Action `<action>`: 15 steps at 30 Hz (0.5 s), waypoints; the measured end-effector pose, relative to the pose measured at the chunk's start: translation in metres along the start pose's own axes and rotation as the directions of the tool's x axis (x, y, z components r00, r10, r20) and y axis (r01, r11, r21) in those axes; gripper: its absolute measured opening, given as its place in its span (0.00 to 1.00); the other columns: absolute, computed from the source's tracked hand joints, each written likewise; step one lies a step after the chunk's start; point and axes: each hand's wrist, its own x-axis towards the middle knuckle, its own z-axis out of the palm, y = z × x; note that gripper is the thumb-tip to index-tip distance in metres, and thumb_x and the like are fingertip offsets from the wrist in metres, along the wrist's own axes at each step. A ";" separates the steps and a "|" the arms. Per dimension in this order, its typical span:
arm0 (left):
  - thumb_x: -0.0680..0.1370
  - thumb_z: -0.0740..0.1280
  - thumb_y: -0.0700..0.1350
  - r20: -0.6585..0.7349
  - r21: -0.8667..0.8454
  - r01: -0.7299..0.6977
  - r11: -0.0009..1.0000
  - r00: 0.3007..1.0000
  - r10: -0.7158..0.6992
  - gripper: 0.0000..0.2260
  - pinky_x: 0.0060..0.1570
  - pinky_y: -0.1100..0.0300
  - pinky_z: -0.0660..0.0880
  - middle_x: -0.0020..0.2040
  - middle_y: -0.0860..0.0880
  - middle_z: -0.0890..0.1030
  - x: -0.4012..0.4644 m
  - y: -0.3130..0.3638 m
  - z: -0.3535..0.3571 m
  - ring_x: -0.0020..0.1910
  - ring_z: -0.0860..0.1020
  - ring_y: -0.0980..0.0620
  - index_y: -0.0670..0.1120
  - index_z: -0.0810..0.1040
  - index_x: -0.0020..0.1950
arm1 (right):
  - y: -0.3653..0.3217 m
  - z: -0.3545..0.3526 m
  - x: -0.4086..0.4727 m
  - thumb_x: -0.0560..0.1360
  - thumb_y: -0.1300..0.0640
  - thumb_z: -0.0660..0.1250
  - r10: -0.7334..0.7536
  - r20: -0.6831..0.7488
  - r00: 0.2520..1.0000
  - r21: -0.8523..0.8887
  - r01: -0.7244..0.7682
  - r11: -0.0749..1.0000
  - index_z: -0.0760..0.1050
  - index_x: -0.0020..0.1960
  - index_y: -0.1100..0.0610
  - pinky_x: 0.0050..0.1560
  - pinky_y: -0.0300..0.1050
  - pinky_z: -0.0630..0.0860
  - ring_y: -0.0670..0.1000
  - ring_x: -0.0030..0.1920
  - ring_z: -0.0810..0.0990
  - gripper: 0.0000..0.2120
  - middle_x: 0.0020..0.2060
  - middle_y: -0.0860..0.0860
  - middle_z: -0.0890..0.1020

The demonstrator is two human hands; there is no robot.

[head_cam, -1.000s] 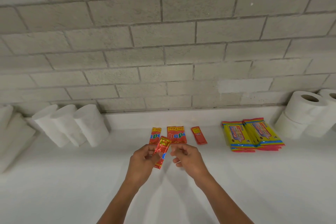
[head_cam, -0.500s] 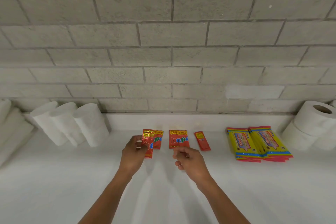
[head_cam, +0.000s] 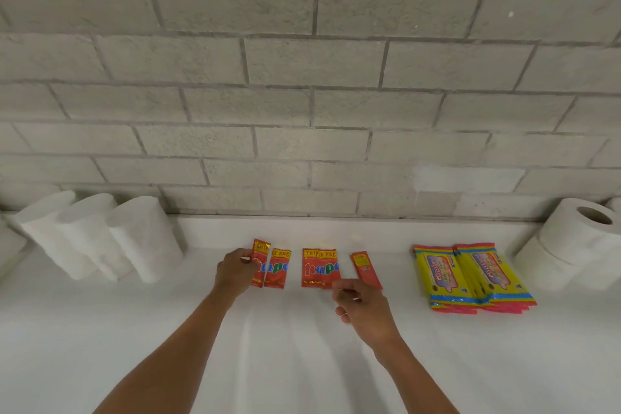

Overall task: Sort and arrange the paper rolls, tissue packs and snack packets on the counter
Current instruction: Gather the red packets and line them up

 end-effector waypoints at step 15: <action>0.80 0.65 0.49 -0.090 0.287 -0.029 0.958 0.994 0.057 0.12 0.41 0.59 0.71 0.53 0.49 0.84 0.009 -0.002 0.024 0.45 0.77 0.53 0.47 0.81 0.60 | 0.016 -0.030 0.036 0.76 0.56 0.67 -0.045 -0.149 0.988 -0.289 0.000 0.957 0.83 0.45 0.49 0.46 0.47 0.81 0.49 0.40 0.83 0.06 0.40 0.47 0.84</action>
